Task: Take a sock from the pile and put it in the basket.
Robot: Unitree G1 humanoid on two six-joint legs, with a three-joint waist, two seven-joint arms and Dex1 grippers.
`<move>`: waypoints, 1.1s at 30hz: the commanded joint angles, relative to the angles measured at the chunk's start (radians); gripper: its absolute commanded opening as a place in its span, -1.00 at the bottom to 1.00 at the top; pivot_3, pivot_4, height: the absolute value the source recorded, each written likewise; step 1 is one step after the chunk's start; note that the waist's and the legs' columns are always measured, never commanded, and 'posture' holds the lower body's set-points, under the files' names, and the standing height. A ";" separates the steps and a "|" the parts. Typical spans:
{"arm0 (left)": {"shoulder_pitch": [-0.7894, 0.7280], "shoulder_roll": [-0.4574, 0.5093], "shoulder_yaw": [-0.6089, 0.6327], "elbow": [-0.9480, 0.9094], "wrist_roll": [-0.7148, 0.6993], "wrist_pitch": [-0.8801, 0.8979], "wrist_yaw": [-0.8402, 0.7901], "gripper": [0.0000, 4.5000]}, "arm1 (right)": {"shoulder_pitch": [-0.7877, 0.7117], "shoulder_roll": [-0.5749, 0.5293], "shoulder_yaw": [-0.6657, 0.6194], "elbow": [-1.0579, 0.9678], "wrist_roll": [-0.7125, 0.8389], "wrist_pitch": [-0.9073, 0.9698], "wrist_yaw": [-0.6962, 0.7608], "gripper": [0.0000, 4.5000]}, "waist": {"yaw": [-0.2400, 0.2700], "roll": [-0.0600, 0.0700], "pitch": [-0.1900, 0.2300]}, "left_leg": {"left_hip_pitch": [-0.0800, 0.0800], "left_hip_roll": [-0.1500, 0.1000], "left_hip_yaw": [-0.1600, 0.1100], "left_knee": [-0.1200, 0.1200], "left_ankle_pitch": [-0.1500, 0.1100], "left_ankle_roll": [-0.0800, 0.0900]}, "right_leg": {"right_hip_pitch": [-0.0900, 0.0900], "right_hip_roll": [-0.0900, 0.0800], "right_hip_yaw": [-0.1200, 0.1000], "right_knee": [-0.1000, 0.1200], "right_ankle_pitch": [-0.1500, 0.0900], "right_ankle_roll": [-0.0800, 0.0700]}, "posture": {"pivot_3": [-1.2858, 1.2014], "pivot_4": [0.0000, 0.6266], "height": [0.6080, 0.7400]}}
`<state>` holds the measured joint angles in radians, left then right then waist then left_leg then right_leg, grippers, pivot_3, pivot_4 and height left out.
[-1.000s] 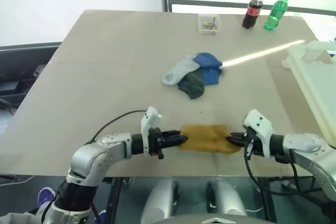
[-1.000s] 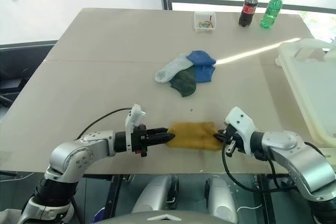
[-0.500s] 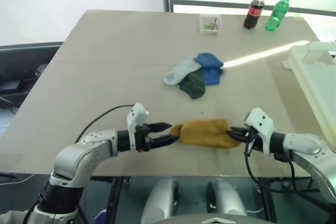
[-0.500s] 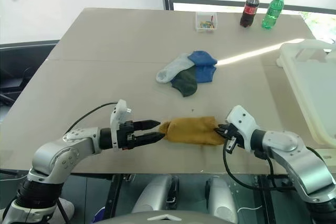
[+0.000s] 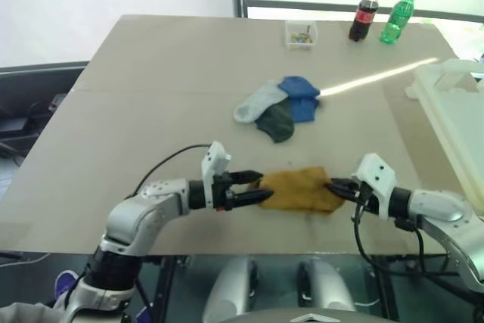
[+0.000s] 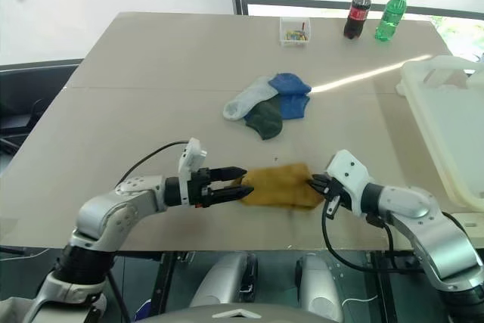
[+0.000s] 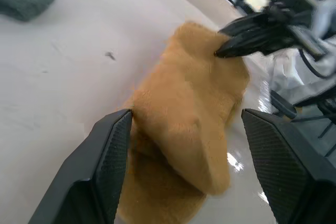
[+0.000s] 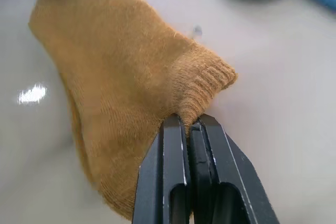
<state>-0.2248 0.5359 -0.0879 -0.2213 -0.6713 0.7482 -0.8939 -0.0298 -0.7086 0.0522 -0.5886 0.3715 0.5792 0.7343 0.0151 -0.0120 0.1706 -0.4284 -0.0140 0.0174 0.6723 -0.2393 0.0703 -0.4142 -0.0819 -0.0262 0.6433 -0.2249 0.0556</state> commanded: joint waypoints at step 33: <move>-0.335 0.010 -0.053 0.407 0.119 -0.272 -0.498 0.55 | -0.079 -0.049 -0.029 -0.052 -0.064 -0.447 0.183 -1.00 | -0.001 0.000 0.000 | 0.001 0.000 0.001 0.001 0.000 0.000 | 0.003 0.001 -0.001 0.000 0.000 0.000 | 0.03 -0.52 0.83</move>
<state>-0.5315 0.5452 -0.1323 0.1728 -0.5564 0.4924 -1.3464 -0.0959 -0.7550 0.0270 -0.6181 0.3109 0.1530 0.9129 0.0142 -0.0120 0.1706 -0.4269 -0.0142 0.0179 0.6735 -0.2391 0.0702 -0.4116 -0.0809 -0.0268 0.6434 -0.2248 0.0557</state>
